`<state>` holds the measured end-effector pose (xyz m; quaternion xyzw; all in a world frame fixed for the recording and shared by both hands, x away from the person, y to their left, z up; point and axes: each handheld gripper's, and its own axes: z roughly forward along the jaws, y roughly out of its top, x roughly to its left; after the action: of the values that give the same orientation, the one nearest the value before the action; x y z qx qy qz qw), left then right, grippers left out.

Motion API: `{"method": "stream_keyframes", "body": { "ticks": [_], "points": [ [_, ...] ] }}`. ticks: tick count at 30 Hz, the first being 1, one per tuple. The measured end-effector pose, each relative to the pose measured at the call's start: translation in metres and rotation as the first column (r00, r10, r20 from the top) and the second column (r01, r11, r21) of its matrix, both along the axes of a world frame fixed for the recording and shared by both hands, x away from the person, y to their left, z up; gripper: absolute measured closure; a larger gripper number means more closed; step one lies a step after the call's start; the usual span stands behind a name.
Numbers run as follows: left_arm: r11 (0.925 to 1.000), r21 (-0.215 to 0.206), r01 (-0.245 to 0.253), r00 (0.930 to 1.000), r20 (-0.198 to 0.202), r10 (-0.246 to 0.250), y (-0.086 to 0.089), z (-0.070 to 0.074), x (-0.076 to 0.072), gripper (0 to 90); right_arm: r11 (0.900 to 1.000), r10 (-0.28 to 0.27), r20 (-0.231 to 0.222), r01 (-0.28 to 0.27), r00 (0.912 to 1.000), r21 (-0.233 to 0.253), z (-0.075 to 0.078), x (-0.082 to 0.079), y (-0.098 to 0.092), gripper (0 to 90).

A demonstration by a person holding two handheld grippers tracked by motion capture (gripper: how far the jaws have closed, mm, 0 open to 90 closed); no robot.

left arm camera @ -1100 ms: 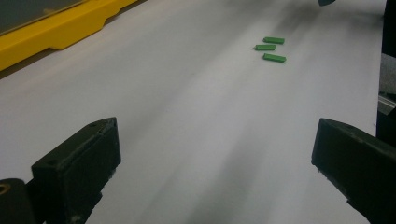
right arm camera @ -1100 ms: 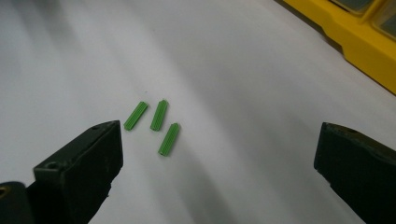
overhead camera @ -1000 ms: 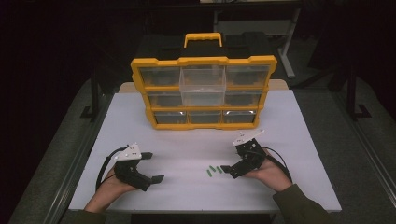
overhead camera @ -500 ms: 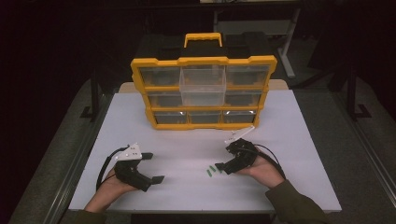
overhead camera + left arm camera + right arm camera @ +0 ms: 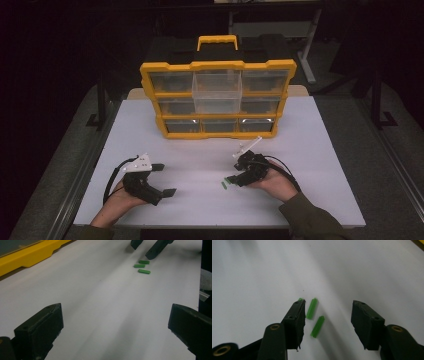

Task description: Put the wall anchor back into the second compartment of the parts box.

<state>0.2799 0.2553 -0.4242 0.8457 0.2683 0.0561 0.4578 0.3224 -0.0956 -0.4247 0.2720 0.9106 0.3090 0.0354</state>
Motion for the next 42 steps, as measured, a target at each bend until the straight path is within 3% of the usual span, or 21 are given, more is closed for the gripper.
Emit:
{"method": "stream_keyframes", "body": {
  "ticks": [3, 5, 16, 26, 42],
  "points": [
    [1.0, -0.003, 0.0, 1.0, 0.0, 0.0, -0.0003, -0.0001, -0.0001, 0.0, 1.0, 0.015, -0.004, -0.015, 0.9999, -0.008, -0.0014, 0.0005, 0.0005, 50.7],
    [1.0, -0.001, 0.001, 1.0, 0.0, -0.001, -0.0004, -0.0002, 0.0, 0.0, 1.0, 0.02, -0.039, -0.02, 0.9991, -0.018, -0.0034, 0.0014, 0.0014, 54.9],
    [1.0, 0.001, 0.002, 1.0, -0.003, -0.002, -0.0006, -0.0008, 0.0, 0.0, 0.996, 0.069, -0.041, -0.071, 0.9967, -0.047, -0.0086, 0.0033, 0.0024, 71.0],
    [1.0, 0.003, -0.009, 1.0, -0.001, 0.009, 0.0, -0.0001, -0.0007, 0.0, 0.995, 0.068, -0.042, -0.071, 0.9968, -0.066, -0.008, 0.0009, 0.0028, 82.2],
    [0.9998, 0.014, -0.015, 0.9999, 0.004, 0.015, 0.0007, 0.0004, -0.0009, 0.0, 0.997, 0.06, -0.059, -0.063, 0.9964, -0.045, -0.0037, 0.0029, -0.0022, 84.8]
  ]
}}
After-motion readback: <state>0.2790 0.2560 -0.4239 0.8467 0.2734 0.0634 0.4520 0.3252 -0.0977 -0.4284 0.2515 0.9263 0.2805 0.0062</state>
